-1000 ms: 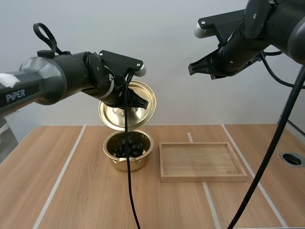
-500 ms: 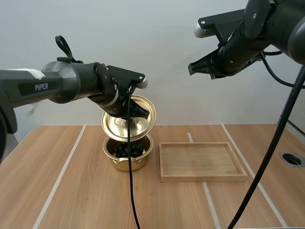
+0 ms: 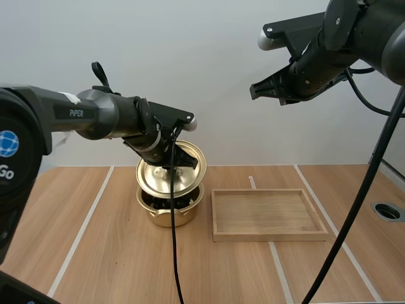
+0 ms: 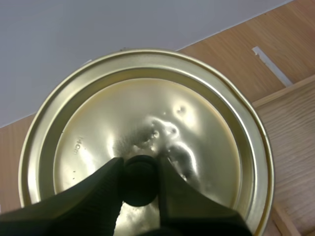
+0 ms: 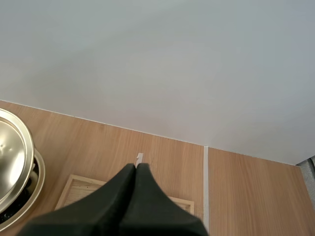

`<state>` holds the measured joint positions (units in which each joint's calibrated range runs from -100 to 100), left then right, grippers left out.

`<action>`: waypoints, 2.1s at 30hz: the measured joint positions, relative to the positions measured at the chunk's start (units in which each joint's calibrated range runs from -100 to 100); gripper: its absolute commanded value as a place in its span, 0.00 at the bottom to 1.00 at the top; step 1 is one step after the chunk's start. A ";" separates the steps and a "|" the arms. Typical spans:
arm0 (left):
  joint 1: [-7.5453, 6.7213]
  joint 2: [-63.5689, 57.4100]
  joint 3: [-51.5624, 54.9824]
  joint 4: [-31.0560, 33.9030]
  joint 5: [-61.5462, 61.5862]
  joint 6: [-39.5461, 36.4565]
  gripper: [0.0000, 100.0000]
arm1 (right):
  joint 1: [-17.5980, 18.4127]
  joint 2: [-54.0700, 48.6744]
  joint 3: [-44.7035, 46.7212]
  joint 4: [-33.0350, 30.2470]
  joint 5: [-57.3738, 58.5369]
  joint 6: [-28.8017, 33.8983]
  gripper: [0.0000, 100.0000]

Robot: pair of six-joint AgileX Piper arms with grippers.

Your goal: Open the pot, put the grape inside, and close it

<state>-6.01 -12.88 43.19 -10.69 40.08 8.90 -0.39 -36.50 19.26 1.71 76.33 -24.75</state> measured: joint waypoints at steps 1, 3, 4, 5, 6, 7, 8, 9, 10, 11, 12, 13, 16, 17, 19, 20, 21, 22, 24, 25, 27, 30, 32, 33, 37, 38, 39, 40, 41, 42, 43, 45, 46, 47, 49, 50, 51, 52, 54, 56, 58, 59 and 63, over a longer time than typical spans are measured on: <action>0.00 0.14 0.71 0.22 -0.96 0.00 0.00 | 0.00 0.00 0.00 0.00 0.00 0.00 0.00; 0.00 0.27 2.00 0.44 -1.99 0.00 0.00 | 0.00 0.00 0.00 0.00 0.00 0.00 0.00; 0.00 0.27 2.25 0.55 -2.17 0.00 0.00 | 0.00 0.00 0.00 0.00 0.00 0.00 0.00; 0.00 0.27 2.42 0.78 -2.29 0.00 0.00 | 0.00 0.00 0.00 0.00 0.00 0.00 0.00; 0.00 0.27 2.42 1.02 -2.52 0.00 0.00 | 0.00 0.00 0.00 0.00 0.00 0.00 0.00; 0.00 0.27 2.42 1.02 -2.72 0.00 0.00 | 0.00 0.00 0.00 0.00 0.00 0.00 0.00; 0.00 0.27 2.42 1.13 -2.87 0.00 0.00 | 0.00 0.00 0.00 0.00 0.00 0.00 0.00; 0.00 0.27 2.42 1.12 -2.87 0.00 0.00 | 0.00 0.00 0.00 0.00 0.00 0.00 0.00; 0.00 0.27 2.42 1.12 -2.87 0.00 0.00 | 0.00 0.00 0.00 0.00 0.00 0.00 0.00; 0.00 0.27 2.42 1.25 -2.87 0.00 0.00 | 0.00 0.00 0.00 0.00 0.00 0.00 0.00; 0.00 0.27 2.42 1.41 -2.87 0.00 0.00 | 0.00 0.00 0.00 0.00 0.00 0.00 0.00; 0.00 0.27 2.42 1.52 -2.87 0.00 0.00 | 0.00 0.00 0.00 0.00 0.00 0.00 0.00; 0.00 0.66 2.42 1.52 -2.92 0.00 0.00 | 0.00 0.00 0.00 0.00 0.00 0.00 0.00; 0.00 1.09 2.42 1.63 -2.92 0.00 0.00 | 0.00 0.00 0.00 0.00 0.00 0.00 0.00; 0.00 2.13 2.42 1.75 -2.92 0.00 0.00 | 0.00 0.00 0.00 0.00 0.00 0.00 0.00; 0.00 2.77 2.42 1.83 -2.92 0.00 0.00 | 0.00 0.00 0.00 0.00 0.00 0.00 0.00; 0.00 3.42 2.42 1.89 -2.92 0.00 0.00 | 0.00 0.00 0.00 0.00 0.00 0.00 0.00; 0.00 3.99 2.42 1.89 -3.08 0.00 0.00 | 0.00 0.00 0.00 0.00 0.00 0.00 0.00; 0.00 4.48 2.42 1.89 -3.89 0.00 0.00 | 0.00 0.00 0.00 0.00 0.00 0.00 0.00; 0.00 4.59 2.42 1.89 -4.08 0.00 0.00 | 0.00 0.00 0.00 0.00 0.00 0.00 0.00; 0.00 4.57 2.42 2.13 -4.24 0.00 0.00 | 0.00 0.00 0.00 0.00 0.00 0.00 0.00; 0.00 4.57 2.42 2.47 -3.84 0.00 0.00 | 0.00 0.00 0.00 0.00 0.00 0.00 0.00; 0.00 4.57 2.42 2.57 -3.20 0.00 0.00 | 0.00 0.00 0.00 0.00 0.00 0.00 0.00; 0.00 4.57 2.42 2.60 -3.20 0.00 0.00 | 0.00 0.00 0.00 0.00 0.00 0.00 0.00; 0.00 4.57 2.30 2.70 -2.12 0.00 0.00 | 0.00 0.00 0.00 0.00 0.00 0.00 0.00; 0.00 4.57 2.18 2.70 -1.88 0.00 0.00 | 0.00 0.00 0.00 0.00 0.00 0.00 0.00; 0.00 4.57 2.19 2.70 -1.69 0.00 0.00 | 0.00 0.00 0.00 0.00 0.00 0.00 0.00; 0.00 4.57 2.19 2.70 -1.56 0.00 0.00 | 0.00 0.00 0.00 0.00 0.00 0.00 0.00; 0.00 4.57 2.04 2.70 -1.34 0.00 0.00 | 0.00 0.00 0.00 0.00 0.00 0.00 0.00; 0.00 4.57 2.04 2.70 -1.19 0.00 0.00 | 0.00 0.00 0.00 0.00 0.00 0.00 0.00; 0.00 4.57 1.92 2.70 -0.77 0.00 0.00 | 0.00 0.00 0.00 0.00 0.00 0.00 0.00; 0.00 4.57 1.77 2.81 -0.14 0.00 0.00 | 0.00 0.00 0.00 0.00 0.00 0.00 0.00; 0.00 4.57 1.66 2.81 0.10 0.00 0.00 | 0.00 0.00 0.00 0.00 0.00 0.00 0.00; 0.00 4.57 1.66 2.81 0.51 0.00 0.00 | 0.00 0.00 0.00 0.00 0.00 0.00 0.00; 0.00 4.57 1.66 2.81 1.78 0.00 0.00 | 0.00 0.00 0.00 0.00 0.00 0.00 0.00; 0.00 4.57 1.66 2.81 3.19 0.00 0.00 | 0.00 0.00 0.00 0.00 0.00 0.00 0.00; 0.00 4.57 1.66 2.81 3.49 0.10 0.00 | 0.00 0.00 0.00 0.00 0.00 0.00 0.00; 0.00 4.57 1.66 2.81 3.49 0.10 0.00 | 0.00 0.00 0.00 0.00 0.00 0.00 0.00; 0.00 4.57 0.97 2.91 5.22 0.31 0.00 | 0.00 0.00 0.00 0.00 0.00 0.00 0.00; 0.00 4.57 -0.37 2.91 7.80 0.31 0.00 | 0.00 0.00 0.00 0.00 0.00 0.00 0.00; 0.00 4.57 -1.56 3.02 10.91 0.40 0.00 | 0.00 0.00 0.00 0.00 0.00 0.00 0.00; 0.00 4.57 -2.10 3.14 12.26 0.40 0.00 | 0.00 0.00 0.00 0.00 0.00 0.00 0.00; 0.00 4.57 -2.85 3.14 14.24 0.40 0.00 | 0.00 0.00 0.00 0.00 0.00 0.00 0.00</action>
<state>-6.01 -8.31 40.34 -7.56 54.32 9.30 -0.39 -36.50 19.26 1.71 76.33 -24.75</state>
